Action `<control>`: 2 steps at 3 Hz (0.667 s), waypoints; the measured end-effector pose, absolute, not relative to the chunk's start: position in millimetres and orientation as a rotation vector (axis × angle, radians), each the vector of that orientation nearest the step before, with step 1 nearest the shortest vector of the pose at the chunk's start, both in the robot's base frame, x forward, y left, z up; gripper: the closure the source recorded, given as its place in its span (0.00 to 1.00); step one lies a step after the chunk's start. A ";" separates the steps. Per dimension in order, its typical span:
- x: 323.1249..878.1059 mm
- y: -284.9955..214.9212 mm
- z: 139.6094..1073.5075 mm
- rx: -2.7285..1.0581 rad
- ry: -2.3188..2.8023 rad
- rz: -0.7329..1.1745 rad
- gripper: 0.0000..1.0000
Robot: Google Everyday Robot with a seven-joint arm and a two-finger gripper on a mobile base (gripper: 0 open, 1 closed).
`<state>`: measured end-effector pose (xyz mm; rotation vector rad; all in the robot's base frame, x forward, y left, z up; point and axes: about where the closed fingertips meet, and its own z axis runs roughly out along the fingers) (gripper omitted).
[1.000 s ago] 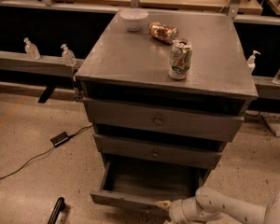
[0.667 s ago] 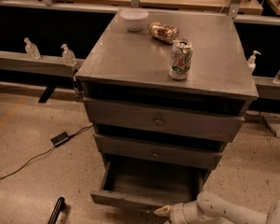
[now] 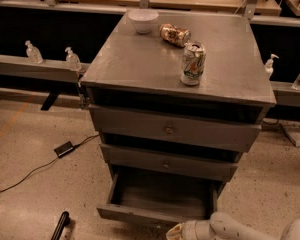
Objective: Close bottom drawer
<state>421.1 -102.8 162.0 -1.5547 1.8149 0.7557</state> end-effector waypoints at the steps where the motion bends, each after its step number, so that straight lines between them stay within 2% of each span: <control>1: 420.3 -101.5 161.9 -1.555 1.815 0.760 1.00; 2: 422.5 -98.2 154.4 -1.553 1.800 0.730 1.00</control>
Offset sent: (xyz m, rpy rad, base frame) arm 0.0073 0.0050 -0.0171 -0.0106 -0.0732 -0.0175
